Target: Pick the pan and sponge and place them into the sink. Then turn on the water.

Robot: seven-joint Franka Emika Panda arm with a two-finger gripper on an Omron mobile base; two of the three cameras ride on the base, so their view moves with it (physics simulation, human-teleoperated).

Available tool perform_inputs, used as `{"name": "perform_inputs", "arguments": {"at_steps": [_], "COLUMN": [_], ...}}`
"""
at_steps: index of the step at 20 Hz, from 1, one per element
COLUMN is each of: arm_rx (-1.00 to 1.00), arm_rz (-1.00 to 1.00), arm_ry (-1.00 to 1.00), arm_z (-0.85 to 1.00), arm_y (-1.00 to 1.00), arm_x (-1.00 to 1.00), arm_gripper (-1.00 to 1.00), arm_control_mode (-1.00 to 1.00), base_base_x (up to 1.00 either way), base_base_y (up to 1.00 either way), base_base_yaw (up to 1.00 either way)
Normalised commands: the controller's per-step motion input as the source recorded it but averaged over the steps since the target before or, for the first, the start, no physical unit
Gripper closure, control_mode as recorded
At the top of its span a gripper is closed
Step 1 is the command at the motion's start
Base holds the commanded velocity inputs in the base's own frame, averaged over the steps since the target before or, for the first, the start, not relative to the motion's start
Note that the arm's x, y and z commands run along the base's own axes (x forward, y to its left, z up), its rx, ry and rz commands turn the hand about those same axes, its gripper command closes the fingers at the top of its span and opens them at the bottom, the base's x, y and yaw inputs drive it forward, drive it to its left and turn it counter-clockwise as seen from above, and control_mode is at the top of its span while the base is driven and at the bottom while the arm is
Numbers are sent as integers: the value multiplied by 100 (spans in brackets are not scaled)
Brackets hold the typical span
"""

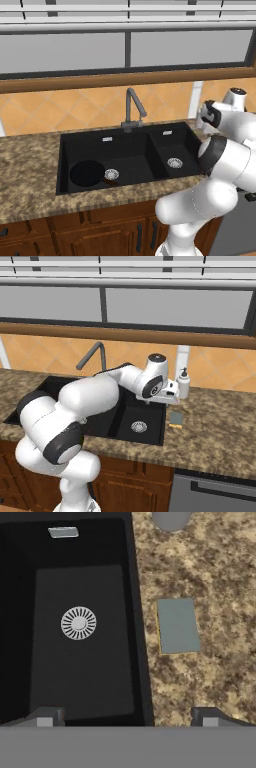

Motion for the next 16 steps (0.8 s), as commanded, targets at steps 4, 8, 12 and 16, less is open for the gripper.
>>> {"name": "perform_inputs", "arguments": {"at_steps": [4,8,12,16], "arm_rx": [0,0,0,0], "arm_rz": [0,0,5,8], "arm_ry": [8,7,8,8], "arm_z": [-37,-20,-17,-14], "arm_y": [-46,-43,-32,-17], "arm_x": [9,19,25,24], "arm_gripper": [-100,-100,-100,-100], "arm_control_mode": [-100,-100,-100,-100], "base_base_x": [0,0,0,0], "base_base_y": [0,0,0,0], "base_base_yaw": [0,0,0,0]}}
